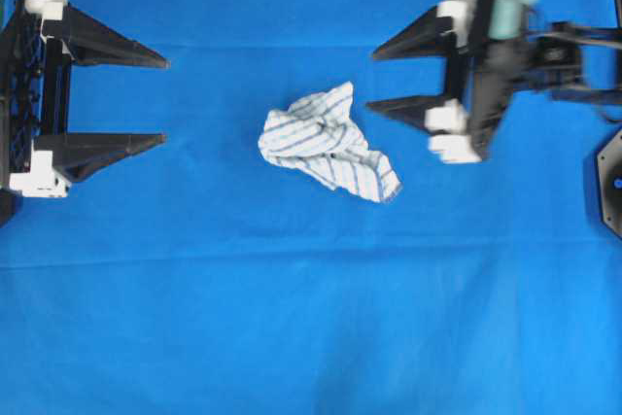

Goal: Hand over the towel.

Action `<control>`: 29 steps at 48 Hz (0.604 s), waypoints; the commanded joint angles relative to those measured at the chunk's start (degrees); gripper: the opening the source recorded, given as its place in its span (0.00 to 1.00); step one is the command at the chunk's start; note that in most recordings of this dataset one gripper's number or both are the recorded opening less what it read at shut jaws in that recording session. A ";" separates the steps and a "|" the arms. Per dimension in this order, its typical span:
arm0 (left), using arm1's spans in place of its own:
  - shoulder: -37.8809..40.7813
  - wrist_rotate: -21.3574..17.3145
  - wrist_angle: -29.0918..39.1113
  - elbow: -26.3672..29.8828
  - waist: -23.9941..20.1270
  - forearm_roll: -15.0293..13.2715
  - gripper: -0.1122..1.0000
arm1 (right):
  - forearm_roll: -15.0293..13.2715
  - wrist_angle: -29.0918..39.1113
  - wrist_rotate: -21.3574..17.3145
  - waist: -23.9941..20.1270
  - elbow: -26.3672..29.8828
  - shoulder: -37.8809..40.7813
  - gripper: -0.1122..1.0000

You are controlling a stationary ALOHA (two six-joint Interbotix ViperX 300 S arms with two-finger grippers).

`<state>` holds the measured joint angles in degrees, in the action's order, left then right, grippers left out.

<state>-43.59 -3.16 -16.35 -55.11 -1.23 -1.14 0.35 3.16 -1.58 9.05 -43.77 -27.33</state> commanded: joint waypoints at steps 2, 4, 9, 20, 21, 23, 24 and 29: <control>0.09 0.00 -0.53 0.53 -0.09 0.00 0.93 | -0.18 -3.78 0.35 -0.53 -2.72 -5.80 0.74; 0.09 0.00 -0.53 0.44 -0.09 -0.09 0.93 | -0.09 -4.92 0.35 -0.62 -3.96 -7.29 0.74; 0.09 -0.09 -0.62 0.35 0.00 0.00 0.93 | -0.09 -8.70 0.35 -0.79 -7.12 -10.02 0.74; 0.09 0.00 -0.53 0.26 0.00 -0.09 0.93 | -0.09 -11.34 0.35 -0.88 -8.00 -10.20 0.74; 0.09 0.00 -0.53 0.26 -0.09 0.00 0.92 | -0.18 -11.25 0.35 -0.88 -8.00 -10.20 0.74; 0.09 0.09 -0.35 0.26 0.00 -0.09 0.92 | -0.09 -11.25 0.35 -0.79 -8.00 -10.28 0.74; 0.00 0.18 -0.26 0.26 -0.09 -0.09 0.92 | -0.18 -11.16 0.35 -0.88 -8.00 -10.46 0.74; -1.49 0.09 0.88 -0.18 -0.09 -0.09 0.92 | -0.18 -9.14 0.35 -0.79 -8.44 -12.83 0.74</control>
<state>-43.95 -2.99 -16.00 -55.55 -1.23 -1.14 0.35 -6.77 -1.32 8.26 -52.65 -38.14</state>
